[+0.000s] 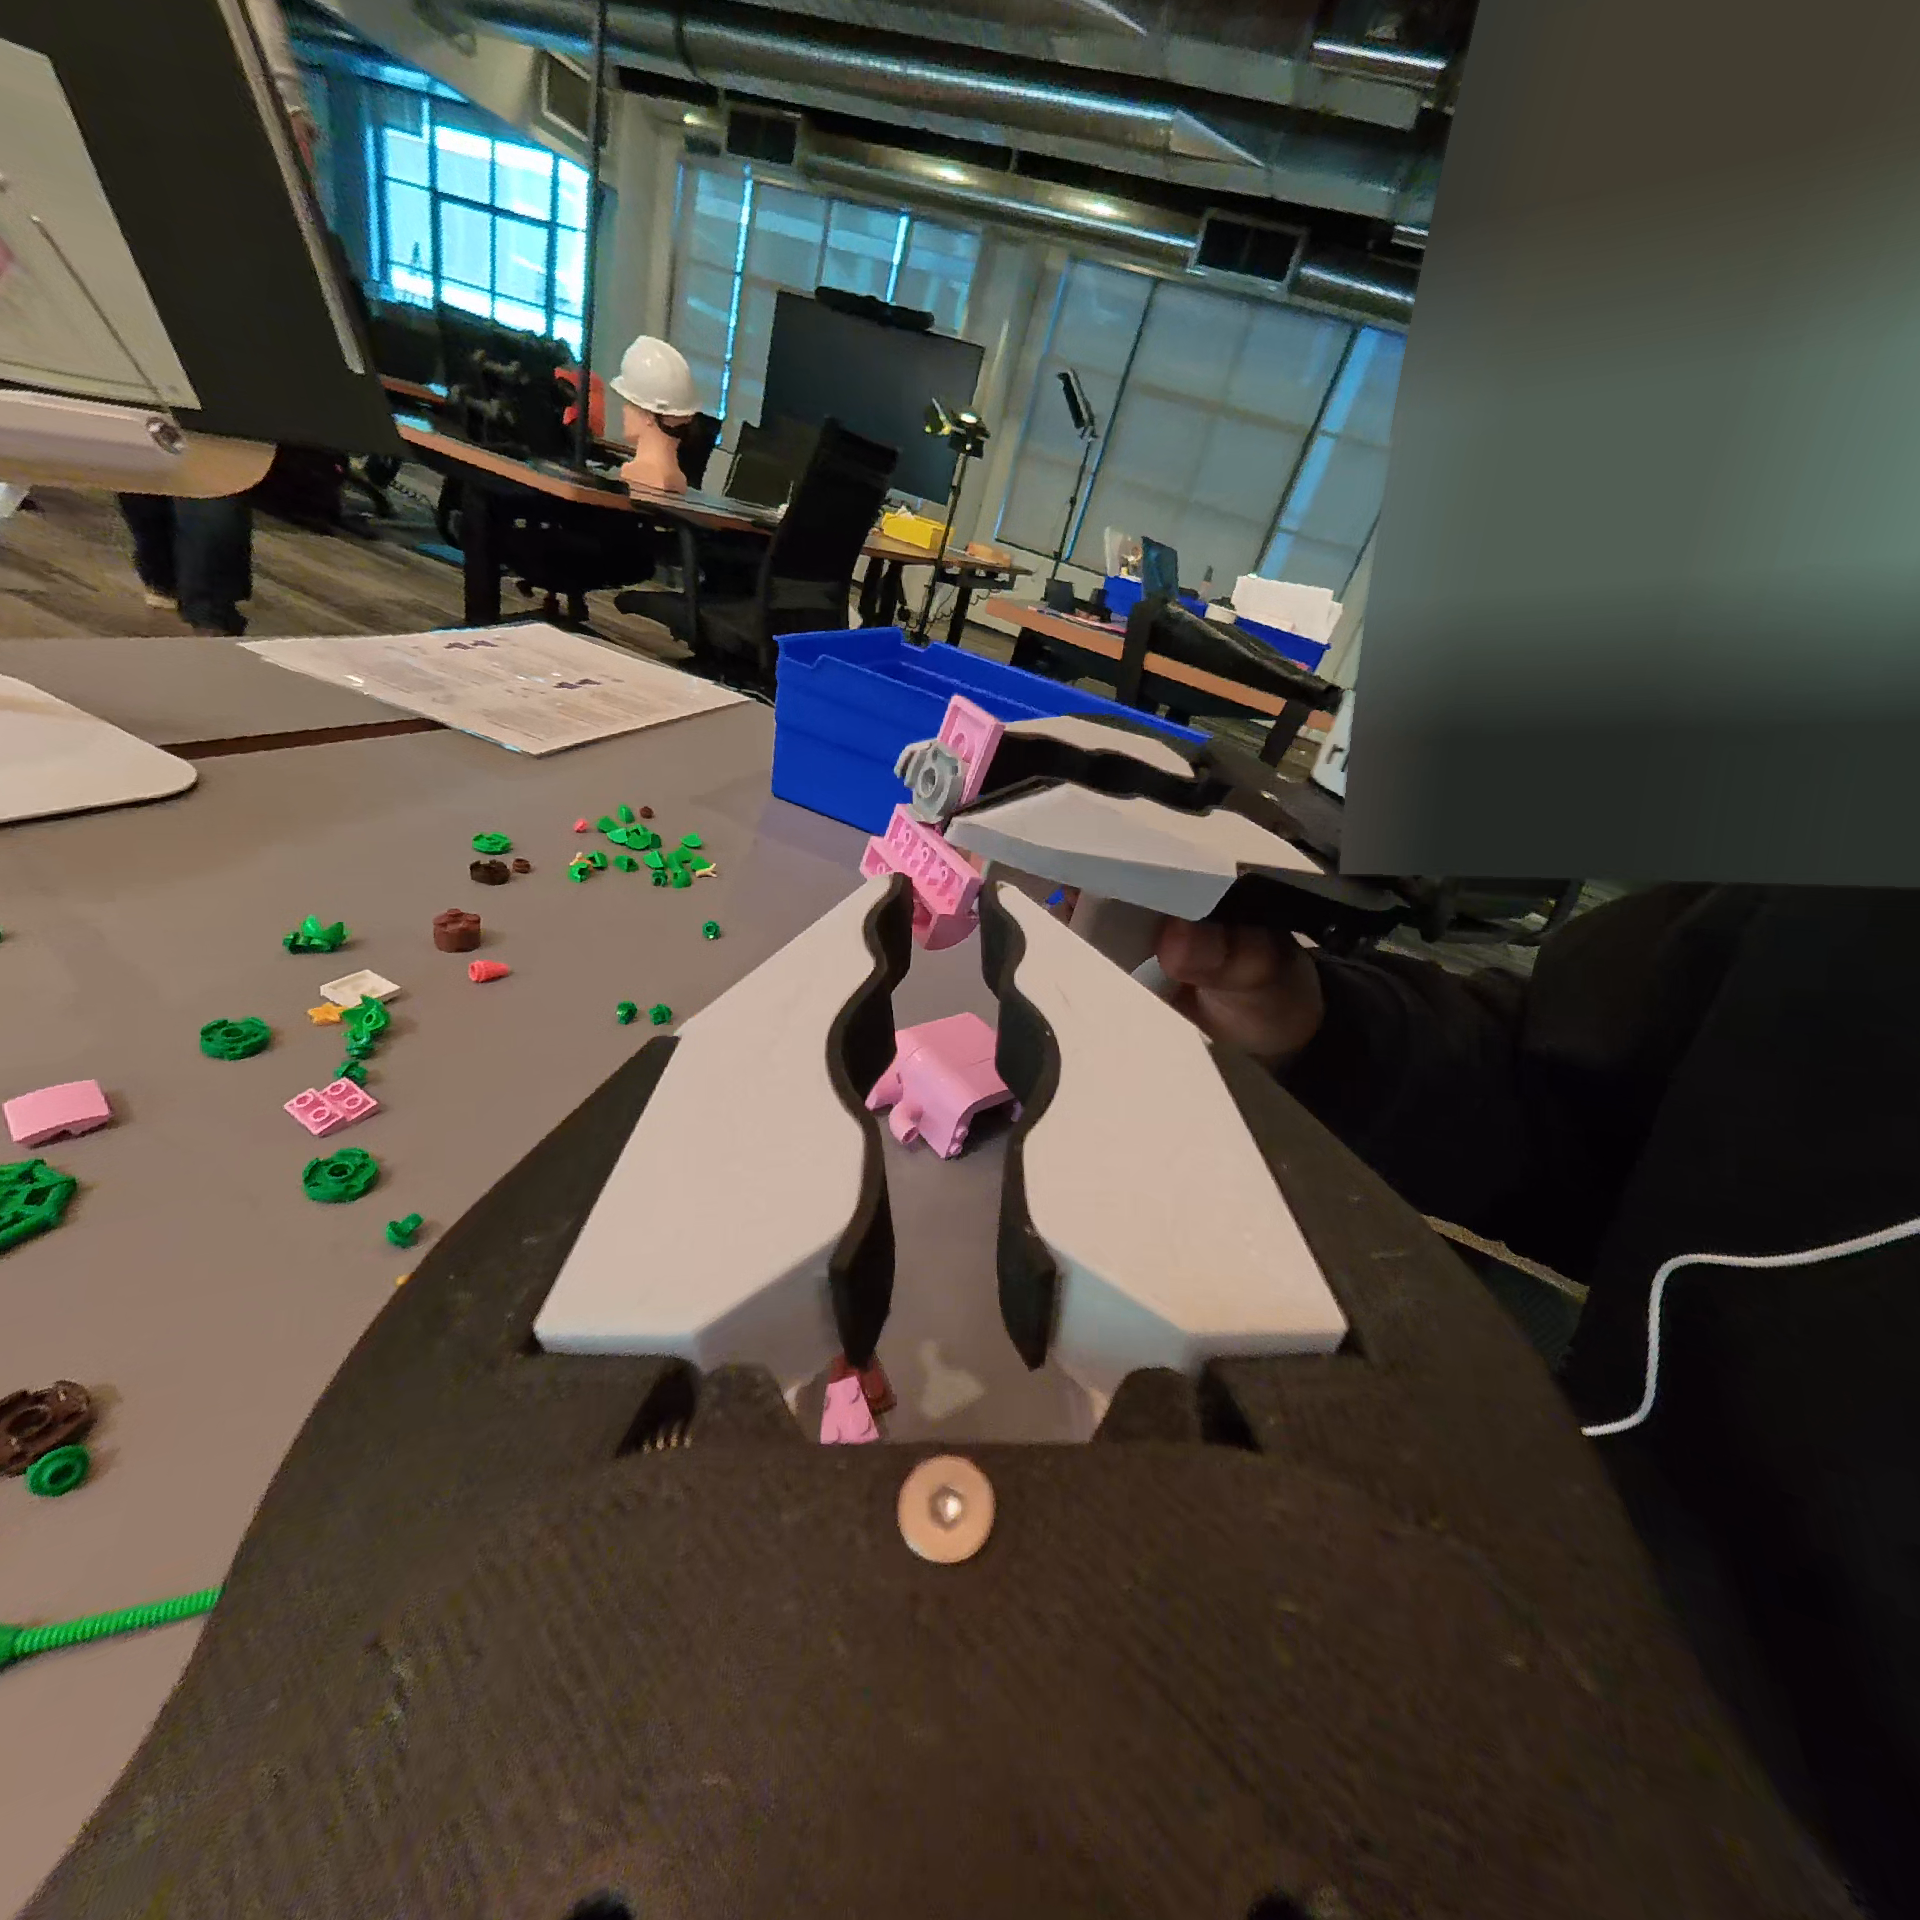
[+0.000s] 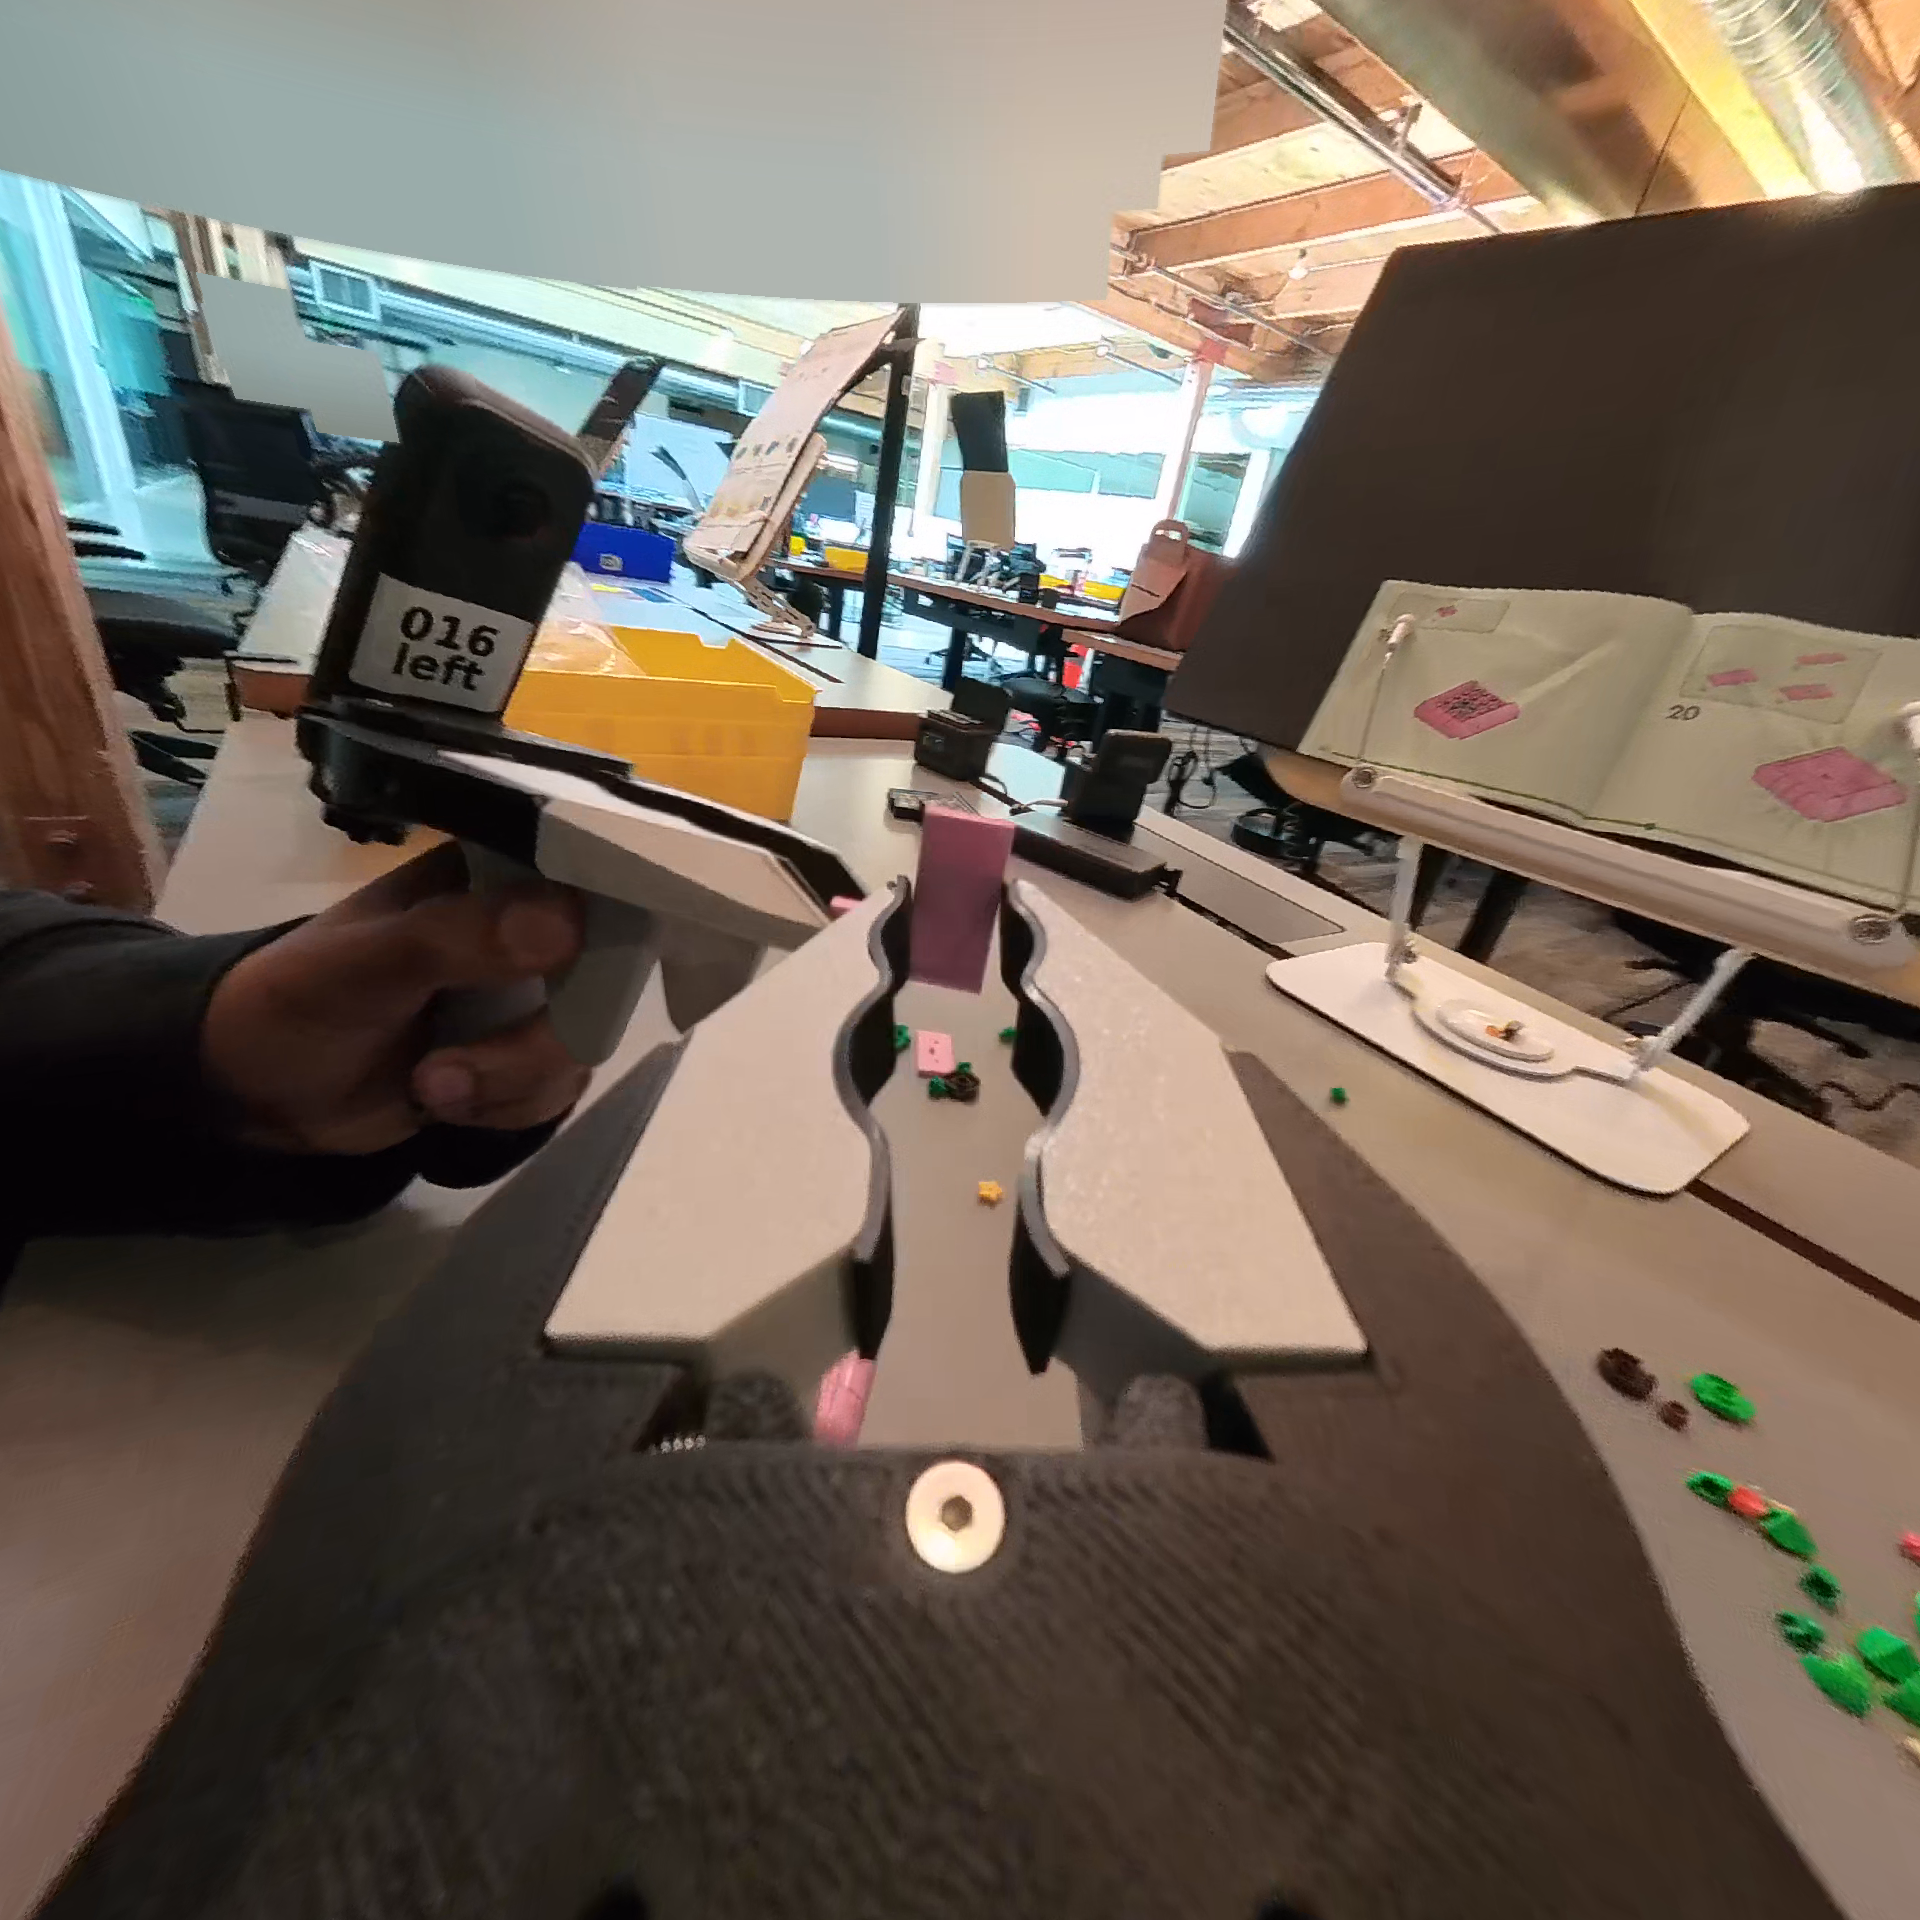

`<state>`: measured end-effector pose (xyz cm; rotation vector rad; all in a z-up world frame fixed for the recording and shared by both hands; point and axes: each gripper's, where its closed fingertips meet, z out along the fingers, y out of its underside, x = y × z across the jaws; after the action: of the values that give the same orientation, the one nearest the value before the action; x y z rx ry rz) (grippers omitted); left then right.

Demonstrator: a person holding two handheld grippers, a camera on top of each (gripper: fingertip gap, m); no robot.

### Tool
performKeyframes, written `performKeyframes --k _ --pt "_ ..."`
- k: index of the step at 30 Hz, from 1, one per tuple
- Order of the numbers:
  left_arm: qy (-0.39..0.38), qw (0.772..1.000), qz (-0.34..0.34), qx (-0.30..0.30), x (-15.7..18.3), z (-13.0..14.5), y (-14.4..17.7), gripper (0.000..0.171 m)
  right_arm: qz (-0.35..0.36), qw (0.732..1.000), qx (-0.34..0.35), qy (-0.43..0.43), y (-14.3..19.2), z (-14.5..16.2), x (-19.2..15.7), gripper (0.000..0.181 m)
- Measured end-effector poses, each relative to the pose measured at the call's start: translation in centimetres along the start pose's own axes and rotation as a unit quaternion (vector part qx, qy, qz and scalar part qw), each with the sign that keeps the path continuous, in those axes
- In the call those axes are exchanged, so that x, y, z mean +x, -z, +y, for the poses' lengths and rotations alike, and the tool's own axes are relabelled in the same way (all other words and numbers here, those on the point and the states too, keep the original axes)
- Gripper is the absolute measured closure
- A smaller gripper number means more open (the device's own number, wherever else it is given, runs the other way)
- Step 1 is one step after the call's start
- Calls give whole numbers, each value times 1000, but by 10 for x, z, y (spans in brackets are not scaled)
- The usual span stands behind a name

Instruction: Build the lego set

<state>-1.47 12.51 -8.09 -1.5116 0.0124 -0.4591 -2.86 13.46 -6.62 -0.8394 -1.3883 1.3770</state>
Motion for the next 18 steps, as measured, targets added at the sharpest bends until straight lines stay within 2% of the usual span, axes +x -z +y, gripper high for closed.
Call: performKeyframes --k 1,3,5,8,14,16,18 --pt "0 1000 11 3 2 -1 0 161 -14 1000 0 -9 0 -1 -1 167" --pt "10 998 53 17 11 -9 2 143 -64 997 -7 -42 1 -1 -8 167" --pt "25 994 101 25 19 -16 7 138 -143 985 -11 -100 5 -3 -21 167" --pt "33 987 155 22 29 -18 13 143 -241 954 -14 -176 14 -9 -36 167" --pt "-15 981 191 -13 47 -6 16 149 -330 905 -13 -268 24 -14 -49 167" --pt "-16 981 194 -17 47 -5 17 152 -345 894 -18 -285 25 -13 -51 167" --pt "-7 980 197 -26 46 -3 17 154 -344 900 -27 -267 25 -9 -52 167"
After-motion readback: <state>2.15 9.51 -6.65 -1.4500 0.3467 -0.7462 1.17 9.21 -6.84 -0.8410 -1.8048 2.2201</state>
